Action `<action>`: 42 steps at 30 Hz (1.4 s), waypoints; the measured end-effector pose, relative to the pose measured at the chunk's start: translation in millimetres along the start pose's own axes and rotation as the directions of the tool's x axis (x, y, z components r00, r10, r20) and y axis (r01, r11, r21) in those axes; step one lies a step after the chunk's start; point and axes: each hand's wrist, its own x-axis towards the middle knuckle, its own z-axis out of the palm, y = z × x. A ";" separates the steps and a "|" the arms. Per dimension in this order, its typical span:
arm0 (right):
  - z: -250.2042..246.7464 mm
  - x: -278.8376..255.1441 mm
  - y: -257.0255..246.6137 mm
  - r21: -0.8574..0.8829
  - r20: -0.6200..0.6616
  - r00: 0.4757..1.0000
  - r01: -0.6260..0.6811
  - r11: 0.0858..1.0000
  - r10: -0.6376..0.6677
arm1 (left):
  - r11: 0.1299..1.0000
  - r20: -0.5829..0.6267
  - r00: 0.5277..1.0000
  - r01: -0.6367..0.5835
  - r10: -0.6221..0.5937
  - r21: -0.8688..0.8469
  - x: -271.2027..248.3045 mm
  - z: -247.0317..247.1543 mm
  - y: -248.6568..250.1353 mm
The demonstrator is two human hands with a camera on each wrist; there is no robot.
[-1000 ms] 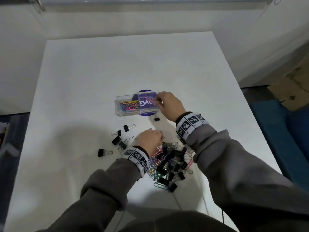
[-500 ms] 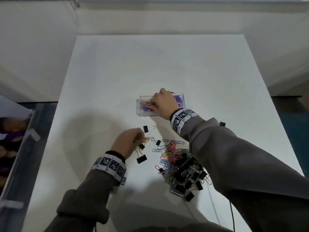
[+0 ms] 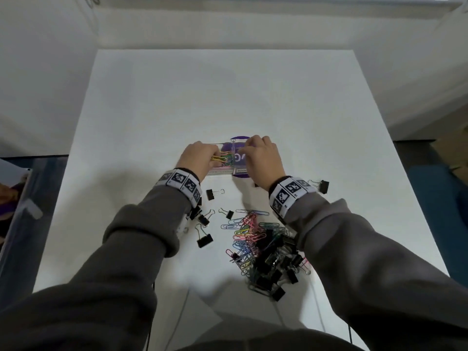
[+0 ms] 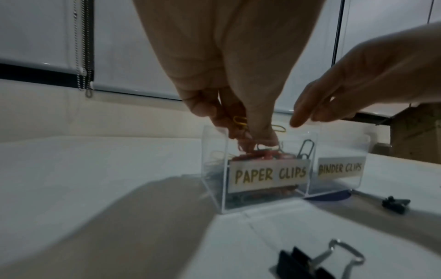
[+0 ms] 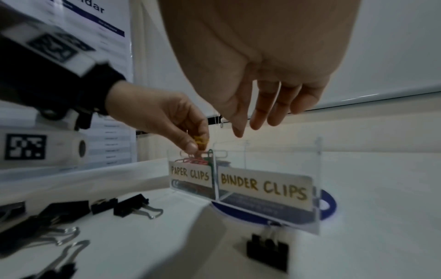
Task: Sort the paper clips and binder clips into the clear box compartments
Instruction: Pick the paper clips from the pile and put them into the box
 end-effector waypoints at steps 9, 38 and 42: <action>-25.9 -94.6 59.9 0.132 -0.046 0.941 -0.327 0.936 0.336 | 0.991 -0.276 0.952 -0.133 0.129 0.006 -42.8 25.4 3.8; -23.7 -237.6 88.3 0.119 0.260 0.850 -0.499 0.859 0.458 | 0.946 0.090 0.991 -0.123 0.100 0.299 -128.1 123.7 132.8; -26.4 -244.6 76.4 0.175 0.231 0.934 -0.315 0.933 0.273 | 0.946 0.066 0.997 -0.067 0.048 0.316 -121.8 129.3 136.7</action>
